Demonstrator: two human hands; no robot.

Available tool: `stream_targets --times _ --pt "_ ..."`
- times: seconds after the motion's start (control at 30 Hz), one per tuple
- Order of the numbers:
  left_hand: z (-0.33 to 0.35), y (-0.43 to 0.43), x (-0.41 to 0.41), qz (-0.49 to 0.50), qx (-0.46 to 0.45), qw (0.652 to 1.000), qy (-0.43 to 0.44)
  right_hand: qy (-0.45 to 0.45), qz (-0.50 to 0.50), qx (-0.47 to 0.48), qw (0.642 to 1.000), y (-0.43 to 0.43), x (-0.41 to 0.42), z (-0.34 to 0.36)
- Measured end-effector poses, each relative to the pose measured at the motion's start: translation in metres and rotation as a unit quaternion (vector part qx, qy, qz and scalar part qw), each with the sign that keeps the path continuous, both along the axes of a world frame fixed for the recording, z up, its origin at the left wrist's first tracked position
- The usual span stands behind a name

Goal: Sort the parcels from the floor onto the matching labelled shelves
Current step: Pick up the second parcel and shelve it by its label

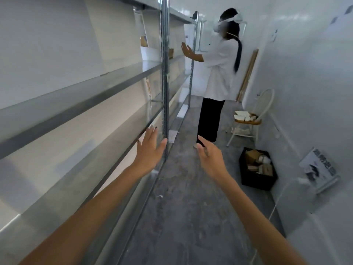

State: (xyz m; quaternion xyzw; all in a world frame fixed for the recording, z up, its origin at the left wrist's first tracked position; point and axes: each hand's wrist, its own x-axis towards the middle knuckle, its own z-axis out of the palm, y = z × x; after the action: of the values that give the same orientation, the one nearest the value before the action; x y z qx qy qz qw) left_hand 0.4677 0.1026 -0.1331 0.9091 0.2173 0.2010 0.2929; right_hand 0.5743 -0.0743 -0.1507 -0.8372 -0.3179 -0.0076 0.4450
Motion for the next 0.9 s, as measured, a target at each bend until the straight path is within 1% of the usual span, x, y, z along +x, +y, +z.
stream_targets --times 0.13,0.2,0.33,0.47,0.57,0.67,0.9 --pt "-0.005 -0.014 0.056 -0.028 -0.012 1.0 -0.002 0.03 -0.047 0.021 0.998 -0.029 0.05 -0.001" --pt "-0.006 -0.021 0.082 -0.039 -0.008 0.999 0.005 0.027 -0.068 0.031 0.997 -0.04 0.073 0.0" --pt "-0.014 -0.027 0.126 -0.045 0.028 0.998 0.021 0.053 -0.096 0.054 0.992 -0.06 0.117 -0.007" --pt "-0.033 -0.023 0.162 -0.018 0.064 0.996 0.053 0.04 -0.11 0.053 0.992 -0.075 0.152 -0.023" --pt "-0.046 -0.025 0.183 -0.025 0.047 0.997 0.064 0.056 -0.116 0.029 0.991 -0.08 0.17 -0.033" --pt "-0.05 -0.025 0.21 -0.032 0.041 0.997 0.057 0.057 -0.111 0.014 0.992 -0.079 0.191 -0.037" --pt "-0.049 -0.013 0.28 -0.05 0.026 0.995 0.084 0.064 -0.133 0.019 0.989 -0.067 0.246 -0.038"
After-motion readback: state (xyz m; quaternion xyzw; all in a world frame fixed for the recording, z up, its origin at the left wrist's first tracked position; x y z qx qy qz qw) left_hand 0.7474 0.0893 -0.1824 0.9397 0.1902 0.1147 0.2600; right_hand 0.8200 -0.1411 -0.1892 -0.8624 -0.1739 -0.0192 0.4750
